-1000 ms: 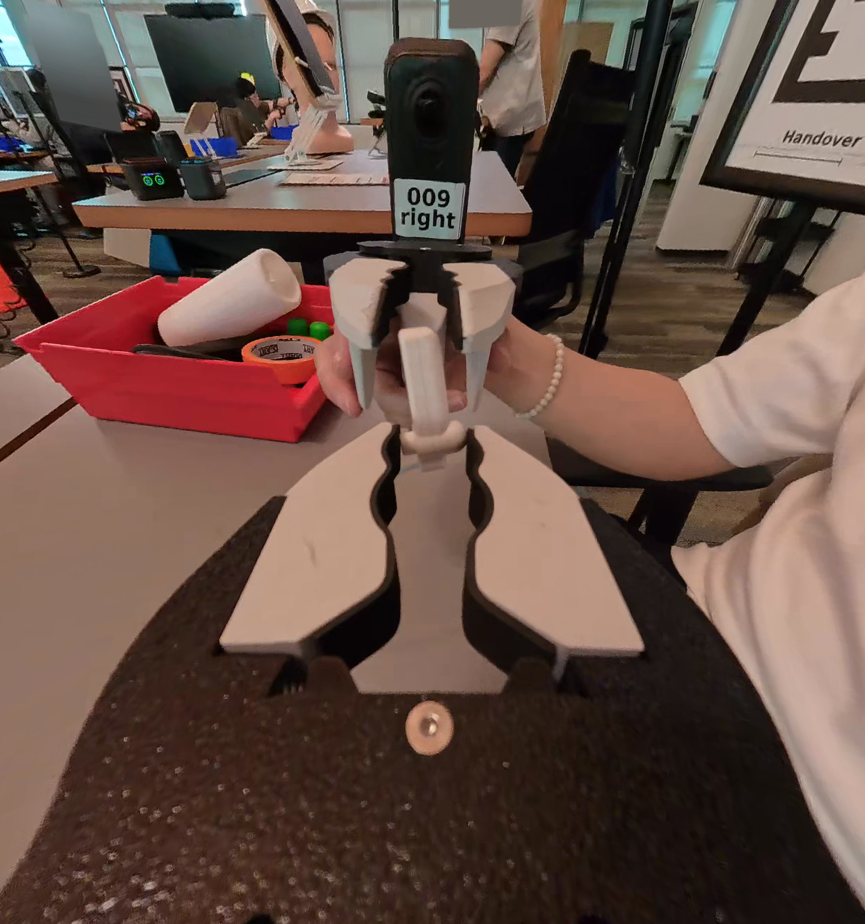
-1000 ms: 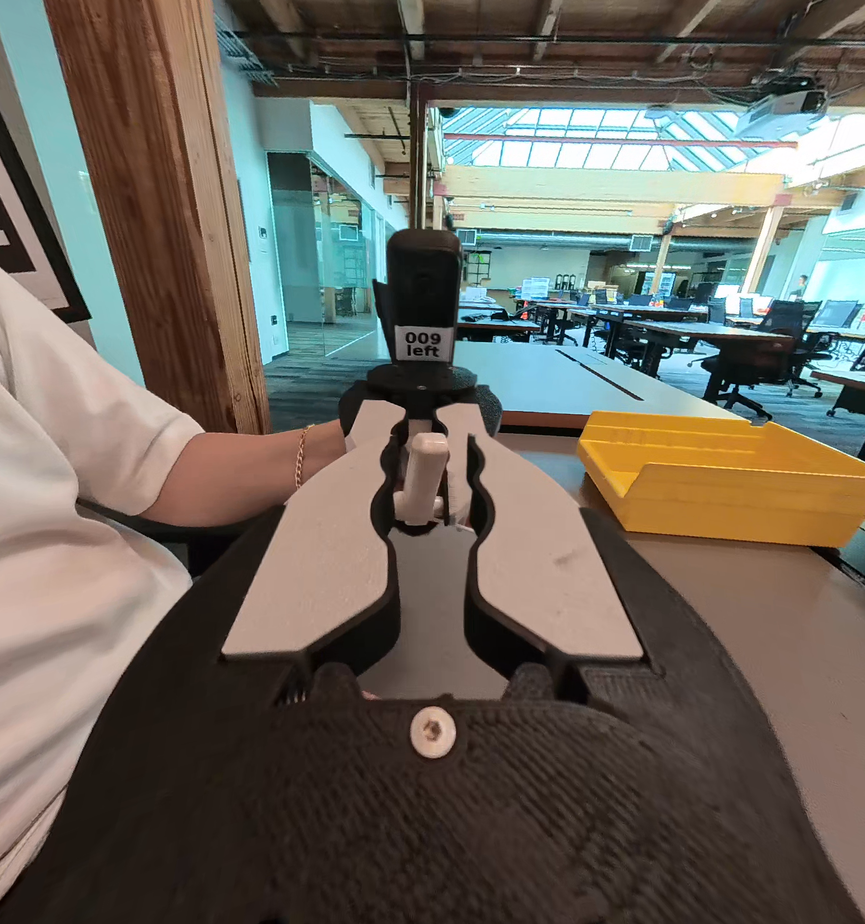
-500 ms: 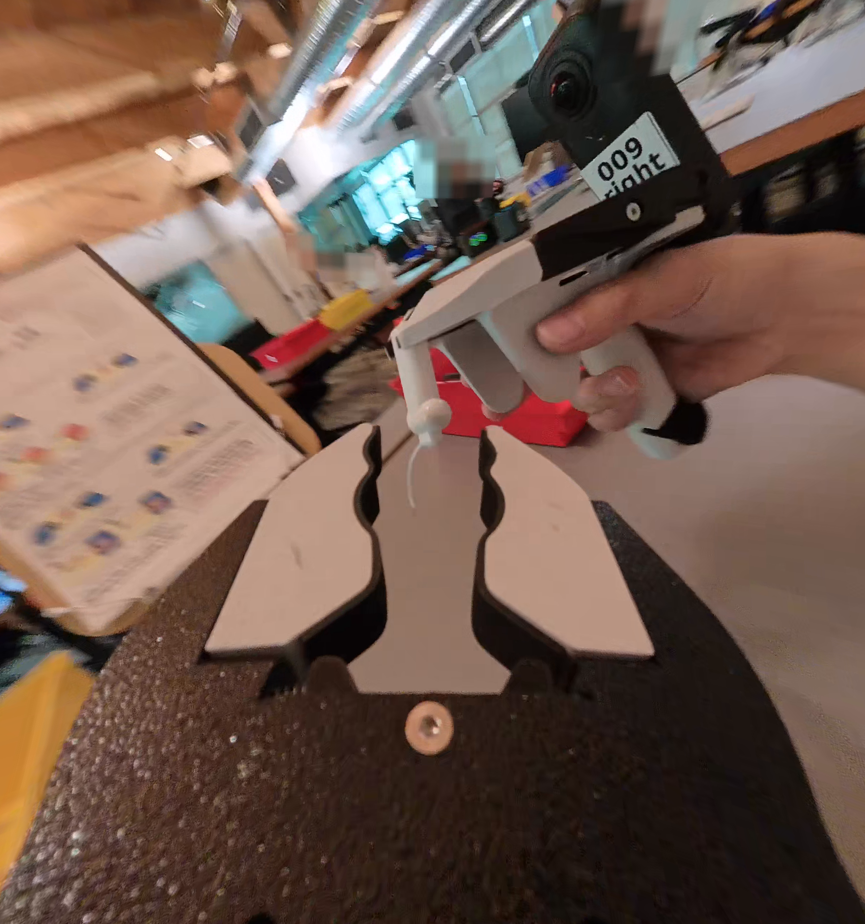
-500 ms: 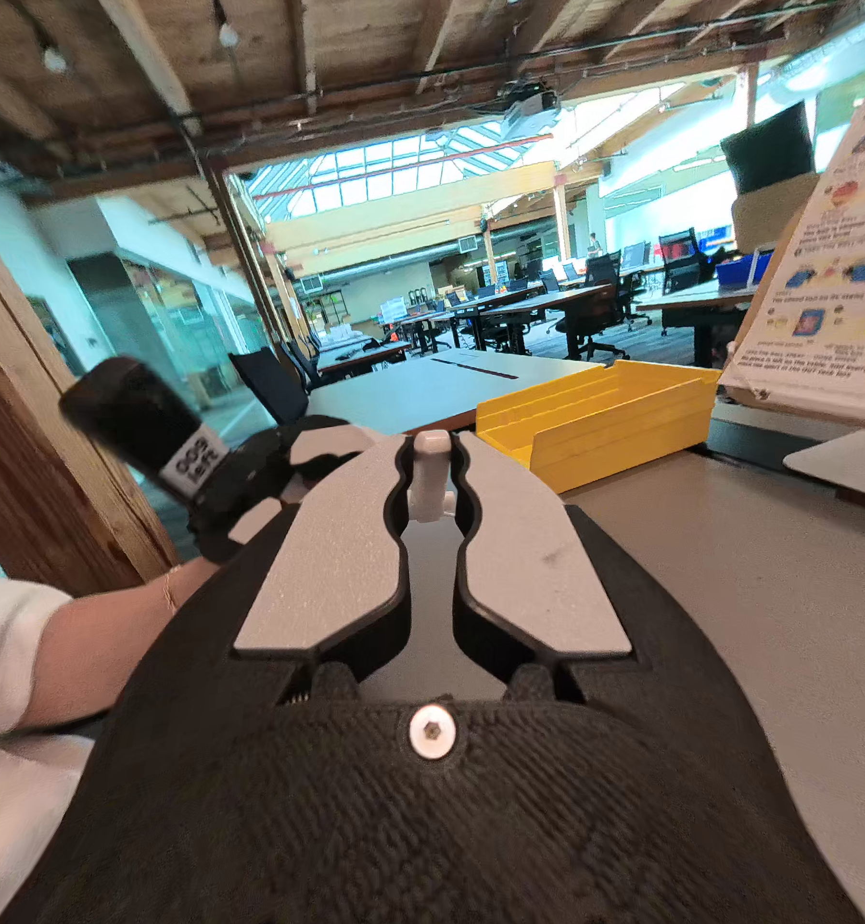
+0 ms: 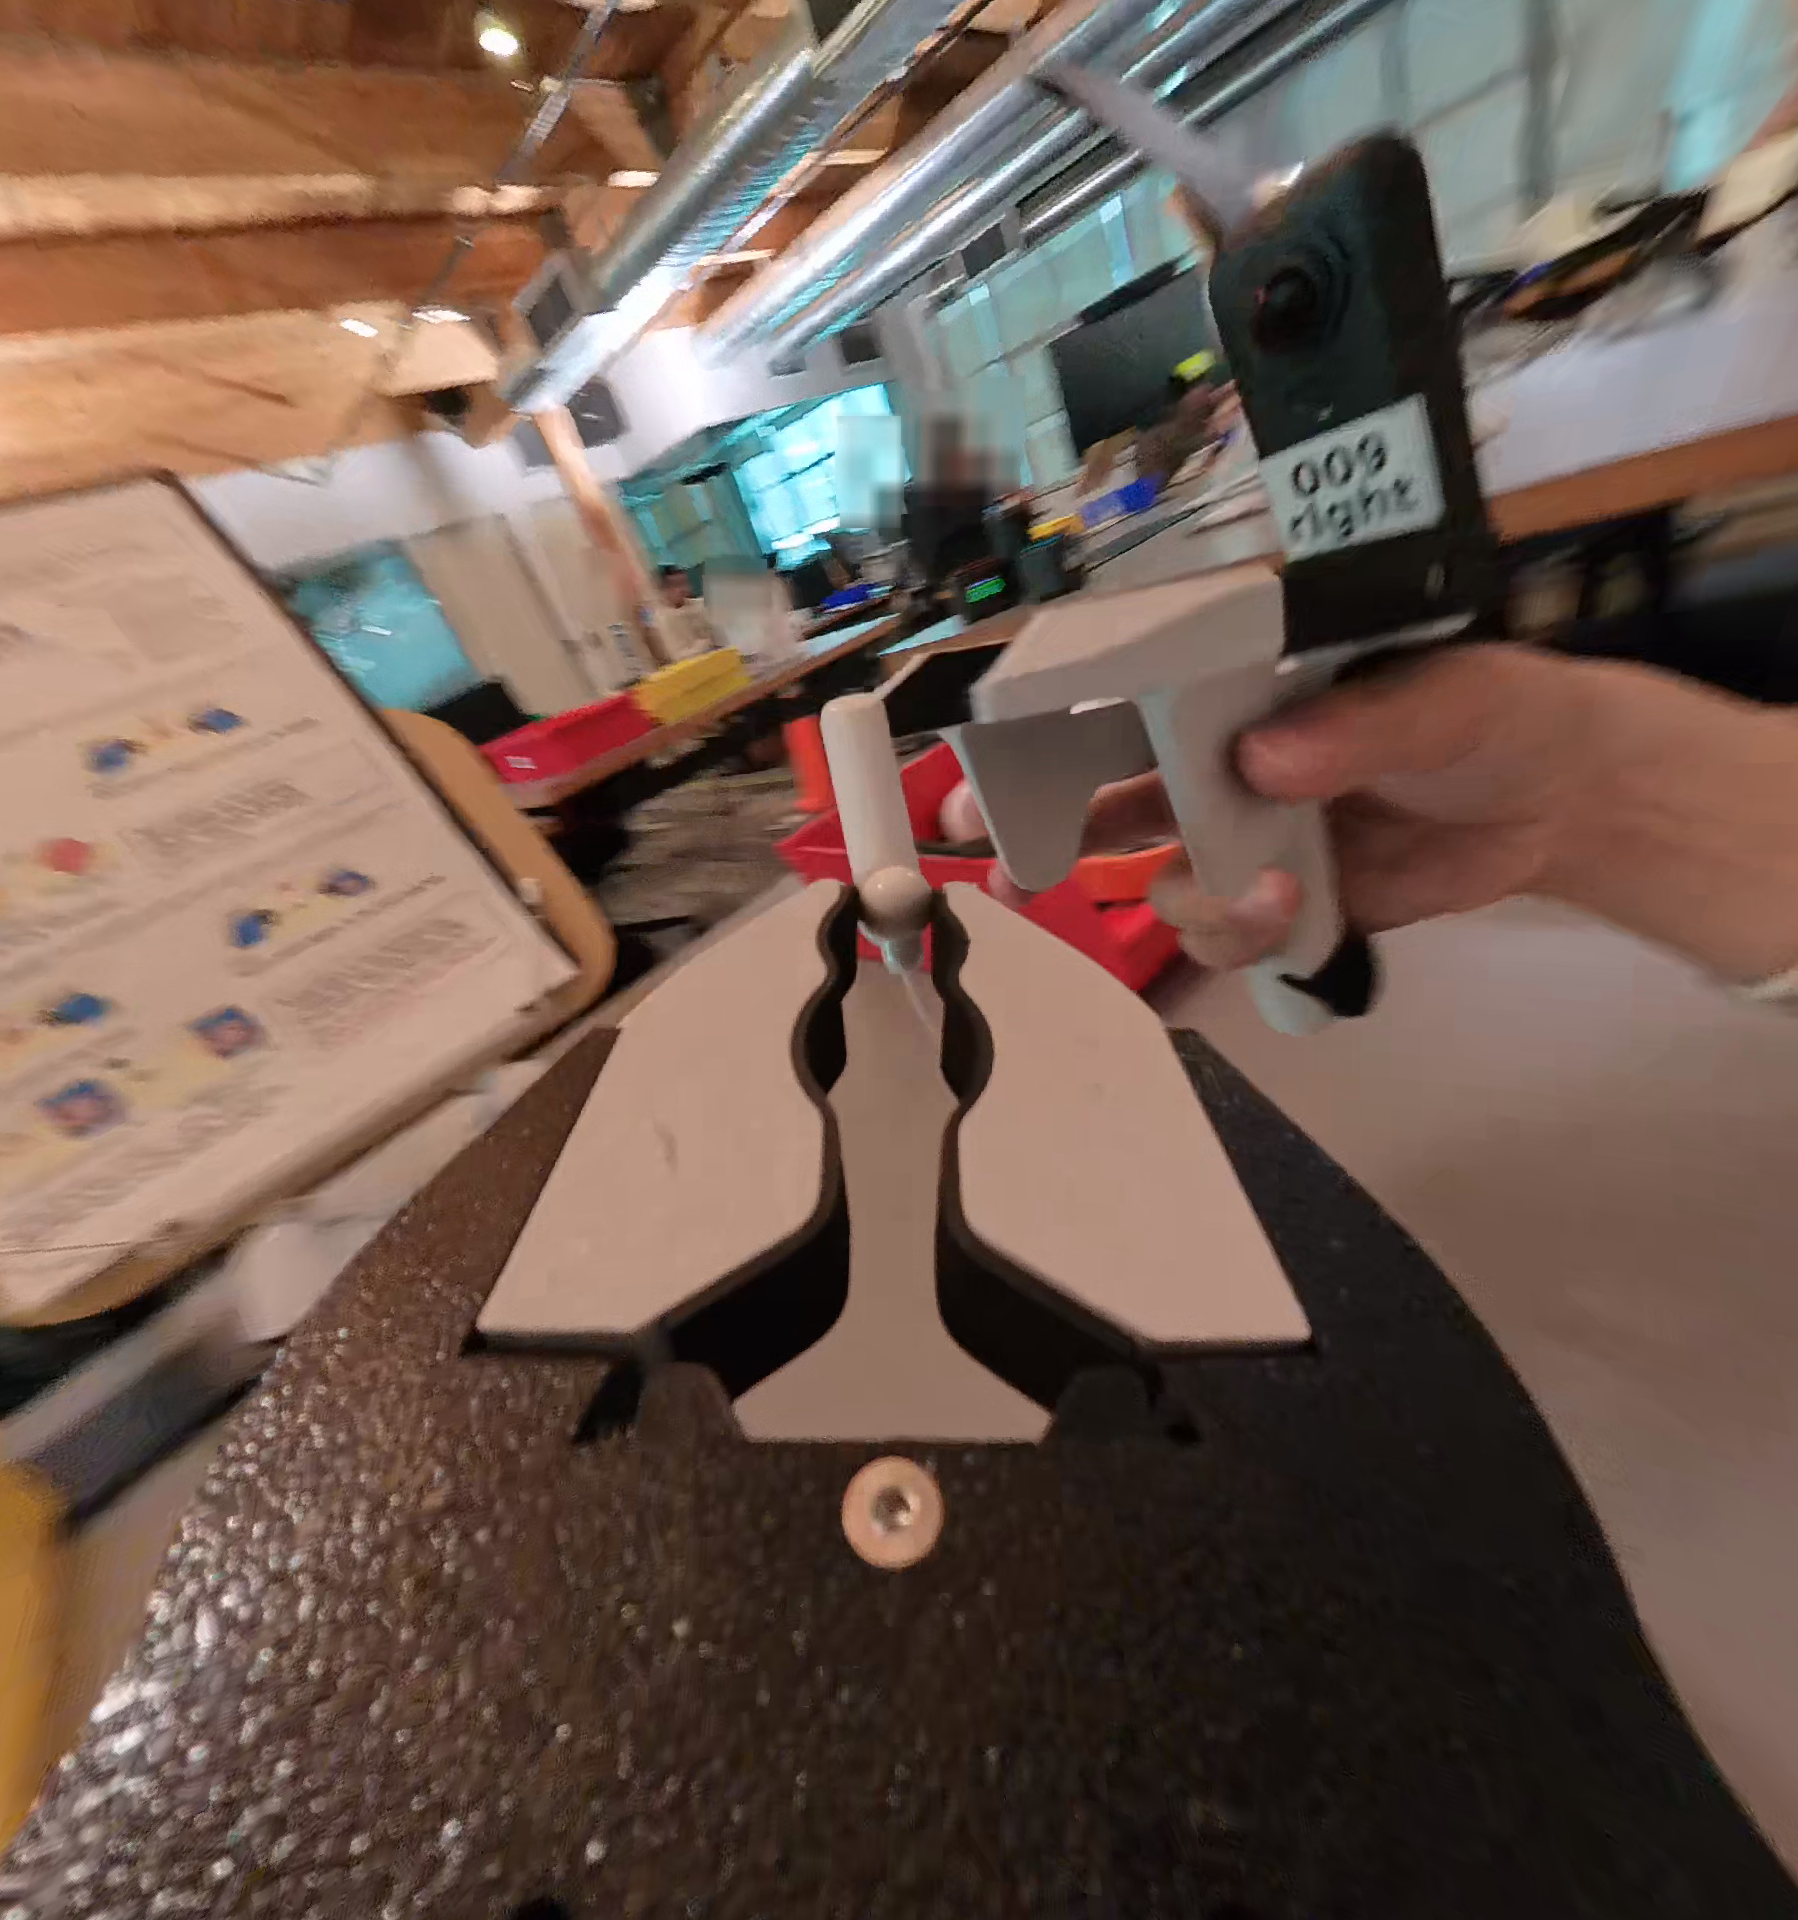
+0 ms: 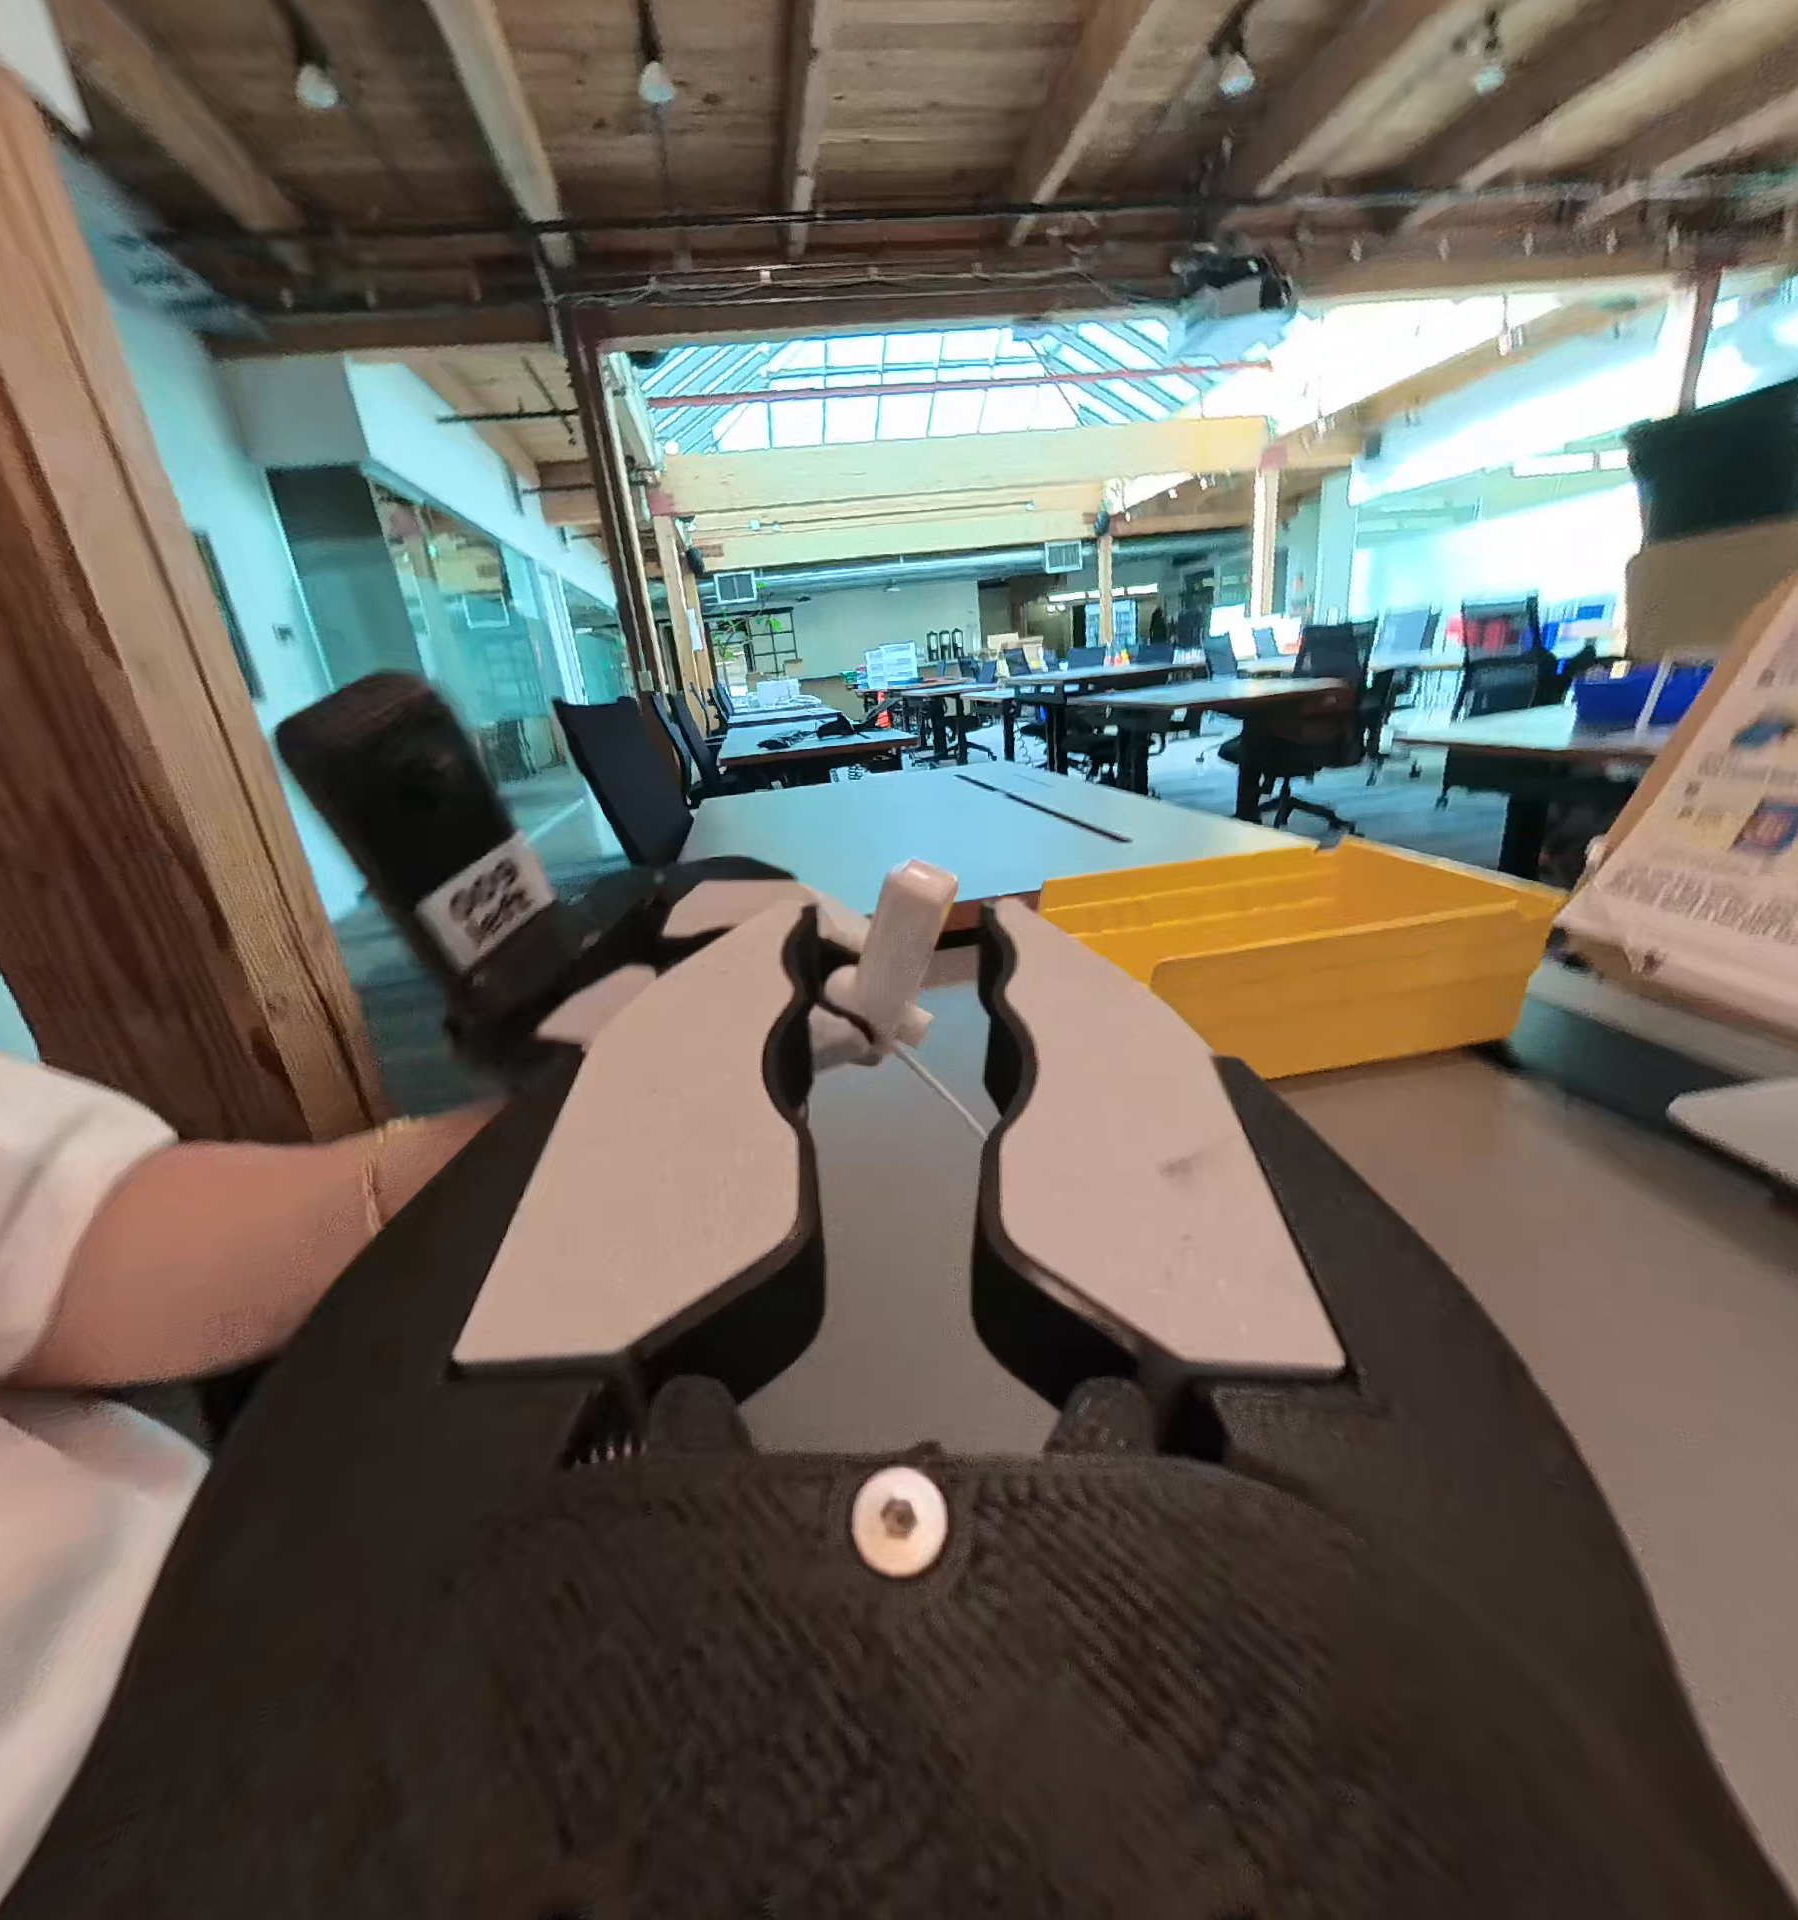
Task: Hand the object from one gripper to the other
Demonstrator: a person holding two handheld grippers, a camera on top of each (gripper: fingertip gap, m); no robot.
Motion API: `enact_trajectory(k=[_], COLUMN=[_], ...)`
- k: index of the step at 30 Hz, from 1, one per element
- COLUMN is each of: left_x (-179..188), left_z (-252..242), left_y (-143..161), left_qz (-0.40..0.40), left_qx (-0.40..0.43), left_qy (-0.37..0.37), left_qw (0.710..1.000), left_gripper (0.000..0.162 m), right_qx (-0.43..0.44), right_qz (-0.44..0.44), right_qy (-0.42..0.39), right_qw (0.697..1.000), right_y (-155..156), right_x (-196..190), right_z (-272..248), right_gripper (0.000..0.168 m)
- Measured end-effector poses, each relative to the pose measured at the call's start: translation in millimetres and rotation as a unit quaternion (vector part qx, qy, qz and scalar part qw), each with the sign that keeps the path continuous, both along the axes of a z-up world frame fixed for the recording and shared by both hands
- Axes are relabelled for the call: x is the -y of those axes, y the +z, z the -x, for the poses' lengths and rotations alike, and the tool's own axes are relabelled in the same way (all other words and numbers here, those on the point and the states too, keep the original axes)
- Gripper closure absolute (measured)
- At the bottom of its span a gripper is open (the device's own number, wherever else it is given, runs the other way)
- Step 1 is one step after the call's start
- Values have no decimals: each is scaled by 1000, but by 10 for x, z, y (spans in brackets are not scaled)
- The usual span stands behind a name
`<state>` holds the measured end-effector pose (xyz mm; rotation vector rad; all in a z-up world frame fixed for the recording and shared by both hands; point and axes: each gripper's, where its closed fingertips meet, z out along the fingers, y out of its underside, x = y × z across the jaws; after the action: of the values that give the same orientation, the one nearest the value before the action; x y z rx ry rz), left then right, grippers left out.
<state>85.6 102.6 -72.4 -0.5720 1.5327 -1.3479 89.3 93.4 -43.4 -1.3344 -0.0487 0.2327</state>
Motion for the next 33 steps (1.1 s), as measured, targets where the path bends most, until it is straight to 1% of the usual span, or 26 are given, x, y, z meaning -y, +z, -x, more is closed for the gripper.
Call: enact_trajectory(k=[1, 2, 3, 4, 6, 7, 9, 11, 14, 17, 19, 21, 24, 27, 33], left_x=[6, 29, 69, 103, 150, 148, 147, 169, 208, 226, 223, 224, 214, 187, 153], left_z=[28, 70, 133, 209, 393, 439, 474, 500, 505, 508, 526, 589, 687, 735, 765], left_y=[21, 33, 27, 23, 30, 23, -54, -134, -209, -224, -241, -259, -318, -360, -377], left_qz=[29, 56, 82, 106, 144, 157, 154, 142, 138, 148, 147, 139, 120, 108, 101], left_qx=[-21, -47, -84, -124, -196, -226, -274, -301, -327, -336, -341, -354, -391, -424, -447], left_qy=[-40, -90, -152, -214, -325, -353, -373, -384, -392, -401, -407, -423, -448, -461, -471], left_qw=[999, 993, 981, 963, 914, 894, 873, 861, 848, 839, 834, 822, 795, 772, 753], left_gripper=[149, 149, 149, 149, 149, 149, 149, 149, 149, 149, 150, 150, 150, 149, 150], right_qx=[31, 62, 93, 124, 184, 217, 290, 351, 414, 429, 436, 447, 459, 470, 467], right_qz=[-7, -11, -17, -26, -35, -31, -21, -3, 14, 35, 49, 66, 76, 87, 88], right_qy=[0, 3, 8, 8, 11, 9, 4, -2, -42, -23, -13, -5, 11, 25, 49], right_qw=[999, 998, 995, 992, 982, 976, 957, 936, 909, 902, 898, 892, 885, 878, 878], right_y=[10, 13, 15, 23, 9, -17, -90, -176, -215, -316, -379, -446, -499, -544, -578], right_x=[57, 115, 170, 220, 282, 289, 275, 225, 142, 122, 122, 126, 130, 116, 121], right_z=[9, 28, 55, 83, 166, 204, 303, 387, 384, 440, 448, 450, 505, 578, 648], right_gripper=[136, 134, 132, 129, 124, 123, 122, 120, 120, 122, 128, 135, 145, 147, 153])
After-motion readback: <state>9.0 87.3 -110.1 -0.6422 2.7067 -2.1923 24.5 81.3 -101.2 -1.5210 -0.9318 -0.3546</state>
